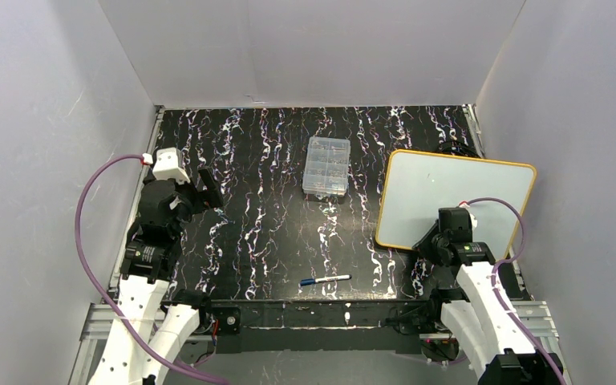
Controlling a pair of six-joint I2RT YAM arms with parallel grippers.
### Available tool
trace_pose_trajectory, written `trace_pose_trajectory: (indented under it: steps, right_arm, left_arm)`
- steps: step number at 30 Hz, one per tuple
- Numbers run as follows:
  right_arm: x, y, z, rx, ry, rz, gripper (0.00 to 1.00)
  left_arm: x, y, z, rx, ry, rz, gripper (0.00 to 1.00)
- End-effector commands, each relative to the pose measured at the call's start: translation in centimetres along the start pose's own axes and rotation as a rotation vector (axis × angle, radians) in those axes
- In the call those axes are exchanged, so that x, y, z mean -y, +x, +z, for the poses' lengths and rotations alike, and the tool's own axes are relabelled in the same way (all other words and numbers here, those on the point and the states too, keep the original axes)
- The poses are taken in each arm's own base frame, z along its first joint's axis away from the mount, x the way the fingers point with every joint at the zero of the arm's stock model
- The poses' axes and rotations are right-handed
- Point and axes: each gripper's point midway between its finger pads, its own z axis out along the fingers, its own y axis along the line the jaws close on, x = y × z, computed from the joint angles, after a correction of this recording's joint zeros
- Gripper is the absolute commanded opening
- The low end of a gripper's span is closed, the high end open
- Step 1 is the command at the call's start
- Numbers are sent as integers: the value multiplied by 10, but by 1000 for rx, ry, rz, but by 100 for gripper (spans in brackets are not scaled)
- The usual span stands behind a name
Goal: Write a sentence on the whiteboard
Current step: Move the whiteboard to the center of the board.
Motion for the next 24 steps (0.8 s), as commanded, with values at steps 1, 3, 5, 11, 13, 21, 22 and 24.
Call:
trace_pose_trajectory:
  steps: [1,3,5,11,13,21,22,24]
  right_arm:
    - [-8,12,3,-44,-69,-19,5]
    - [-10,11,2,-41,-82,-27,3]
    - [-13,9,2,-36,-95,-37,1]
    - [-24,8,1,-33,-158,-80,1]
    - [-30,8,1,-30,-186,-96,1]
    - [-60,-2,-6,23,-310,-142,1]
    - [-65,-3,-6,29,-324,-155,1]
    - [-74,-2,-7,38,-352,-185,1]
  left_arm:
    - [3,1,2,-2,14,0,99]
    - [3,2,2,-3,14,0,99]
    - [3,2,3,-6,15,0,99]
    - [4,3,4,-12,20,-1,99]
    - [5,3,4,-13,23,0,99]
    - [8,6,6,-24,41,9,99]
    - [8,6,6,-25,43,10,99]
    - [10,7,7,-28,52,12,99]
